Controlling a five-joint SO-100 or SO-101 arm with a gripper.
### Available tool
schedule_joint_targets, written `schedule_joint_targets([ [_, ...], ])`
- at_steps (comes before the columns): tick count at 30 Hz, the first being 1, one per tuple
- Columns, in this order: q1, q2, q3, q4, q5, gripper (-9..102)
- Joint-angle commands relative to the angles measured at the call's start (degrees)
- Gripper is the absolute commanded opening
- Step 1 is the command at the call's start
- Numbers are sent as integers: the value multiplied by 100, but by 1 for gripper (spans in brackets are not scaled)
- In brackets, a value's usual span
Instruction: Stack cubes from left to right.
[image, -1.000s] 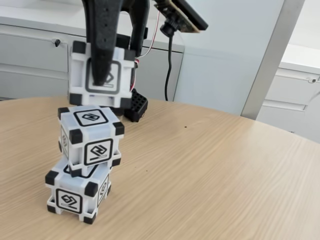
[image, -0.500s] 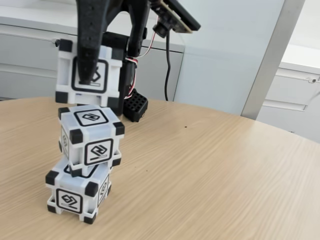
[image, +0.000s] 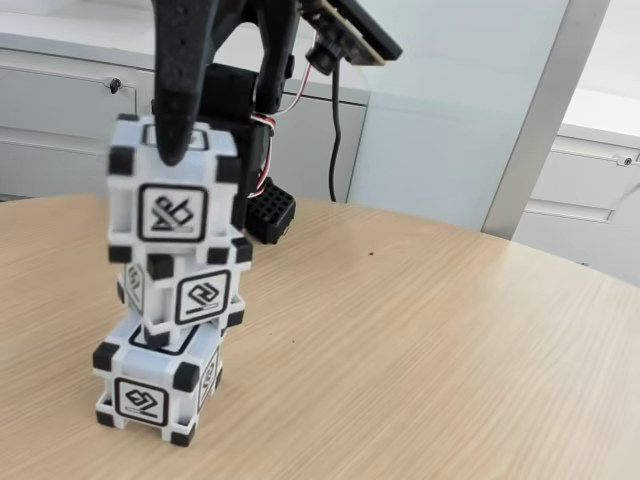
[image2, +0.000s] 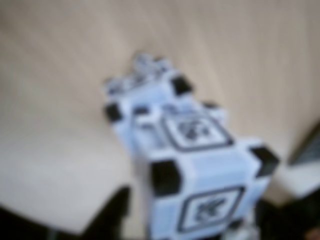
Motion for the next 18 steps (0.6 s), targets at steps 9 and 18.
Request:
schedule_joint_targets([
  [9,18,167,-105,35,79,28],
  [18,18,598,-123,53,185,29],
])
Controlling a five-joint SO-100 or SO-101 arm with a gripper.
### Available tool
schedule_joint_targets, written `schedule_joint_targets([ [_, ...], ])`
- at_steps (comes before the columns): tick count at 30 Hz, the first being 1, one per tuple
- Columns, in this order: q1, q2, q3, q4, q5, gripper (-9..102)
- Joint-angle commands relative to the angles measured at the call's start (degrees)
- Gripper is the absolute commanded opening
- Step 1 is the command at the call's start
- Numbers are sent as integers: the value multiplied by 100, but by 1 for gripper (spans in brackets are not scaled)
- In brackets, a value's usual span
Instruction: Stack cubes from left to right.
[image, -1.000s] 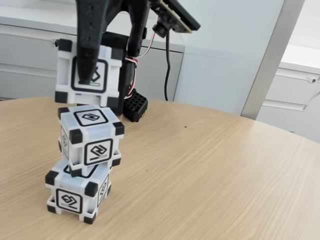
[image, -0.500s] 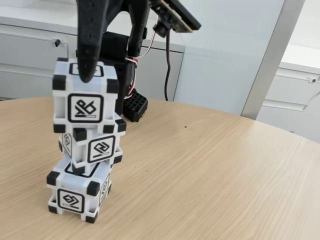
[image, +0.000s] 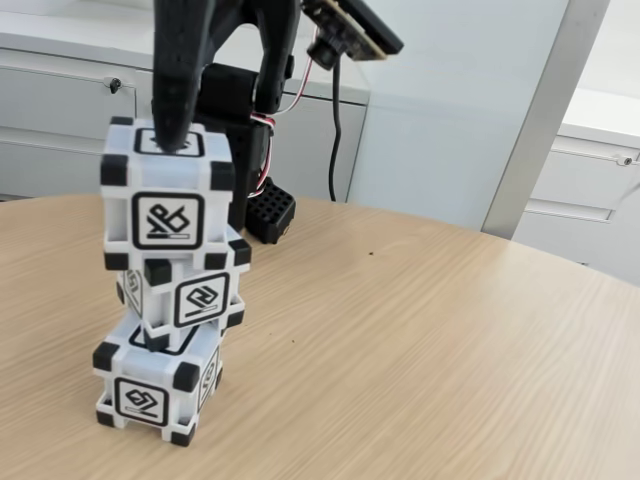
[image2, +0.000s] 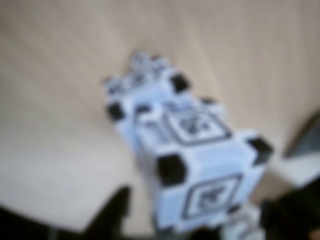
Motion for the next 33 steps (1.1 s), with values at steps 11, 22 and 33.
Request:
schedule_joint_targets([
  [11,-44,1916,-123,9,237,25],
  [22,-2021,3551,-44,-26,1107,8],
  [33,-3507,3788,-26,-105,2232,0],
])
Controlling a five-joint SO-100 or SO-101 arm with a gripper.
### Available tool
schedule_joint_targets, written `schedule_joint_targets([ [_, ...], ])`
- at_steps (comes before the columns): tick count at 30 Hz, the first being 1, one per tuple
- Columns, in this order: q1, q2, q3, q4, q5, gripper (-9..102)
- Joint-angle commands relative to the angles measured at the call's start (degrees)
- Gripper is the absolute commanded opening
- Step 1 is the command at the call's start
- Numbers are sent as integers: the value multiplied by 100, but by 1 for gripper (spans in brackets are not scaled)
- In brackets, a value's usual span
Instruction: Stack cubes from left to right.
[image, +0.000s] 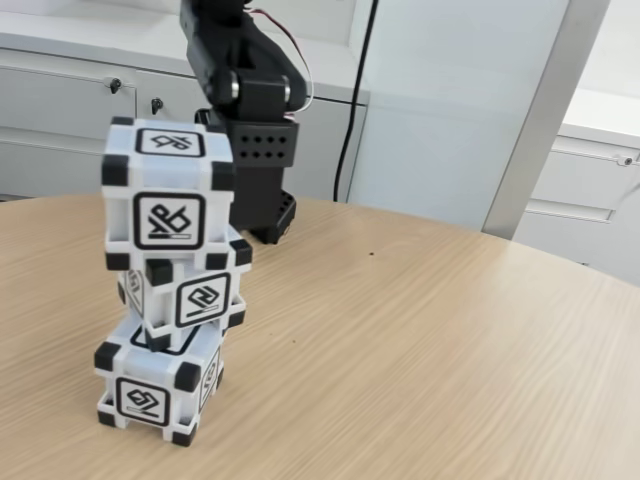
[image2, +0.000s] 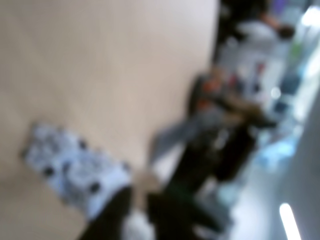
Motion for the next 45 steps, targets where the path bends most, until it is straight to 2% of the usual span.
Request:
schedule_joint_targets([
  [1,-396,9,-26,-97,237,0],
  [8,-1266,18,-26,-211,387,0],
  [14,-1257,26,-18,-1063,554,0],
  [19,-1292,26,193,-1327,747,0],
  [25,-1195,272,1731,-2171,888,0],
  [30,-1187,1670,3401,-2769,694,0],
  [33,-1187,2610,4421,-2812,589,0],
  [37,-1187,2777,5432,-2812,536,0],
  [45,-1178,2760,6126,-2812,668,0],
])
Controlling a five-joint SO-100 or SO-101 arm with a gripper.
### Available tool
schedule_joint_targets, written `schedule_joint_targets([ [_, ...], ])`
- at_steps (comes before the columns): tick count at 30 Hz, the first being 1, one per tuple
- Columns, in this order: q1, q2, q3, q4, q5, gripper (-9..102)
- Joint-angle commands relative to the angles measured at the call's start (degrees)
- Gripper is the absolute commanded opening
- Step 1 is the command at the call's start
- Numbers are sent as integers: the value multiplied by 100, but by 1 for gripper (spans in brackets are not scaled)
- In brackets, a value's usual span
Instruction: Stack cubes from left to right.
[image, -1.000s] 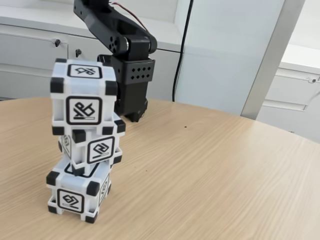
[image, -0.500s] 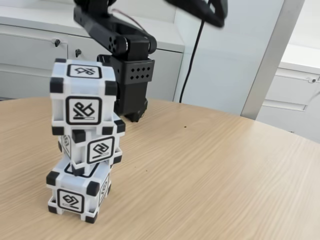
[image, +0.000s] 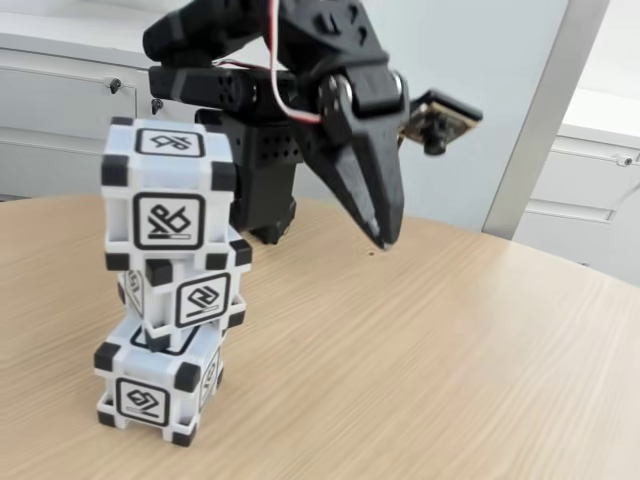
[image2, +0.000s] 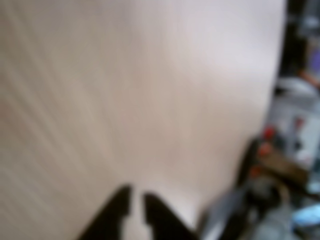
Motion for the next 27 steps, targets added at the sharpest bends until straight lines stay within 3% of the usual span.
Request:
schedule_joint_targets([
  [1,70,334,105,-97,-18,0],
  [27,70,325,554,0,-255,0],
])
